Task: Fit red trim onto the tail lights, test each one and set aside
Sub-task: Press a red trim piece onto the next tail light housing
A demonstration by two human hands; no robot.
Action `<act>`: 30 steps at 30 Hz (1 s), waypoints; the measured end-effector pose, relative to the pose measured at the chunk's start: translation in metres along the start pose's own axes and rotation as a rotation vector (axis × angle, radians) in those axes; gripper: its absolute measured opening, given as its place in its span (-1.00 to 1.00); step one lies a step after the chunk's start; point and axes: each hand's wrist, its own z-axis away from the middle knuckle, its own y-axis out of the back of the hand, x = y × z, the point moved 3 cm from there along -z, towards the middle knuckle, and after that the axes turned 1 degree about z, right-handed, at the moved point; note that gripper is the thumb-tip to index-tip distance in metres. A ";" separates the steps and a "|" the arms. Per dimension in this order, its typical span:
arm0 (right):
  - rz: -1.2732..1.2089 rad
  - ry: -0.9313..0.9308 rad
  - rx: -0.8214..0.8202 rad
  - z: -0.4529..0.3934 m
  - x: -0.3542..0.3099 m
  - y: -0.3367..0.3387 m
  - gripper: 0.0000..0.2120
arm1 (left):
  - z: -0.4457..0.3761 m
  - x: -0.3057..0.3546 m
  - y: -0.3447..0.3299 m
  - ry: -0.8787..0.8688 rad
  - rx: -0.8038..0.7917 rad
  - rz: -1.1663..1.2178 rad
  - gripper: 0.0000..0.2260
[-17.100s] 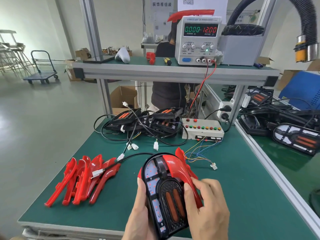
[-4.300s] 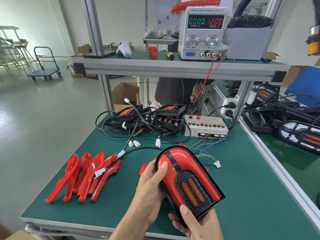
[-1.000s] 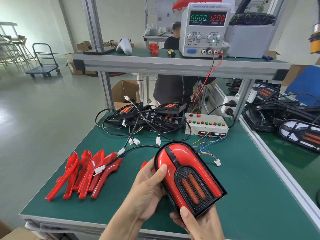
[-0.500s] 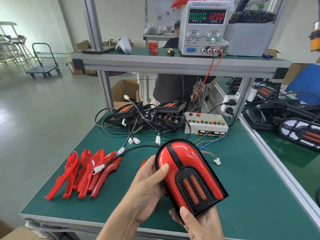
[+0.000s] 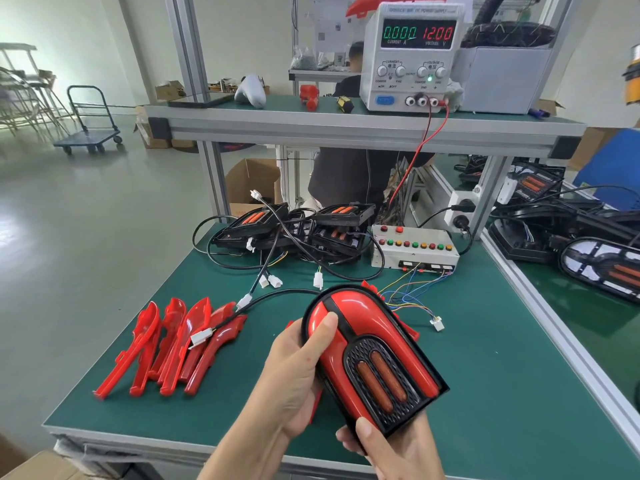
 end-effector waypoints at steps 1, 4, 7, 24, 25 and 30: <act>-0.010 -0.005 0.001 0.000 0.000 0.000 -0.24 | 0.000 0.000 -0.001 0.000 0.009 0.002 -0.56; -0.020 -0.018 0.031 0.000 0.000 0.001 -0.29 | 0.002 0.002 -0.003 -0.013 0.059 -0.014 -0.55; -0.001 -0.026 0.066 0.000 -0.001 0.004 -0.31 | 0.003 0.003 -0.007 -0.023 0.091 -0.027 -0.52; 0.002 -0.081 0.067 0.002 0.000 0.005 -0.27 | 0.002 -0.003 -0.001 0.043 0.128 -0.011 -0.50; 0.004 -0.078 0.066 0.002 -0.001 0.005 -0.27 | 0.001 -0.003 -0.001 0.048 0.121 -0.011 -0.50; 0.036 -0.082 0.058 0.001 -0.005 0.005 -0.27 | -0.001 -0.006 0.001 0.081 0.098 0.002 -0.53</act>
